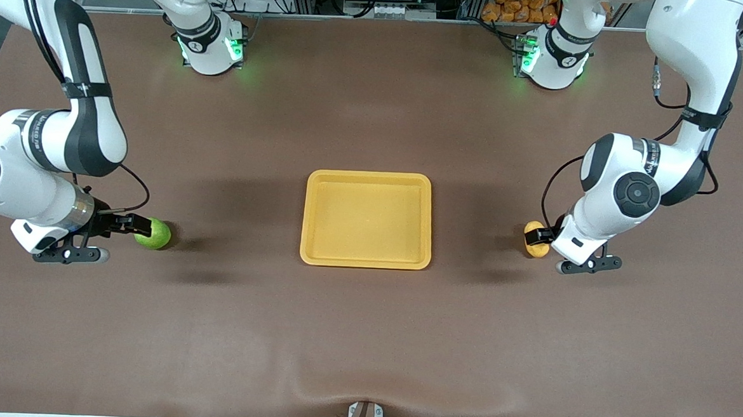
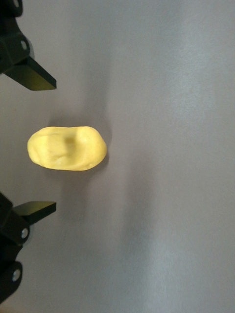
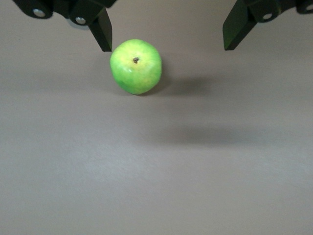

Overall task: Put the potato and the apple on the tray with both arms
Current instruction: 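Lower and close the right gripper on the apple while the left grips the potato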

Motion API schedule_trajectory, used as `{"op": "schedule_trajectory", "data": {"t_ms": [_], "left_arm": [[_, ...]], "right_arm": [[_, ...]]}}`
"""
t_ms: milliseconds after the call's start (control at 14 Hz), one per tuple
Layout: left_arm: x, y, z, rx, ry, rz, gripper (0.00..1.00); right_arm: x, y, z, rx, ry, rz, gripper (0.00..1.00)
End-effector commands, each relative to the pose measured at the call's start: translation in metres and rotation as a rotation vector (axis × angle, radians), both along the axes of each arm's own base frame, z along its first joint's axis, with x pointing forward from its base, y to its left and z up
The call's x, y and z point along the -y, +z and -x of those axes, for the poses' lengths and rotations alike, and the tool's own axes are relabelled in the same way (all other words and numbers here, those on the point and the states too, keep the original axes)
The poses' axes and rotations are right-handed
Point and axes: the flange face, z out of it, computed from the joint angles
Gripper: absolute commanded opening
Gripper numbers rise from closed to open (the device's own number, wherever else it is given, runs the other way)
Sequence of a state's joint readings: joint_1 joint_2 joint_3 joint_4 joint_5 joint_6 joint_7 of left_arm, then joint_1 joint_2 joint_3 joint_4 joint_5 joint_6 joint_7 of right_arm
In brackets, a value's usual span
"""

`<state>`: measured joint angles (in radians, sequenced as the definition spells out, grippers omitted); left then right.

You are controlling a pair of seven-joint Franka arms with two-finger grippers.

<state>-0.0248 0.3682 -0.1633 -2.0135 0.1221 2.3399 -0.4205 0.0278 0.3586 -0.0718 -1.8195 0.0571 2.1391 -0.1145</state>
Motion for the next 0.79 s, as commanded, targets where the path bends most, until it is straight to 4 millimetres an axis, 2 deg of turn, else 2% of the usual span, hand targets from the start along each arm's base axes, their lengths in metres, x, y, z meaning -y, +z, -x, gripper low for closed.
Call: {"op": "schedule_trajectory", "data": {"t_ms": [0, 214, 429, 714], "left_arm": [[0.000, -0.015, 0.012, 0.029, 0.017, -0.004, 1.00], [-0.004, -0.034, 0.016, 0.045, 0.022, 0.011, 1.00], [-0.004, -0.044, 0.016, 0.046, 0.023, 0.016, 1.00], [-0.005, -0.057, 0.017, 0.037, 0.010, 0.006, 0.96]], "right_arm": [[0.012, -0.011, 0.019, 0.033, 0.021, 0.000, 1.00], [0.026, -0.032, 0.030, 0.031, 0.074, 0.000, 1.00], [0.044, -0.039, 0.033, 0.033, 0.181, -0.014, 1.00], [0.040, -0.049, 0.037, 0.022, 0.208, -0.017, 1.00]]}}
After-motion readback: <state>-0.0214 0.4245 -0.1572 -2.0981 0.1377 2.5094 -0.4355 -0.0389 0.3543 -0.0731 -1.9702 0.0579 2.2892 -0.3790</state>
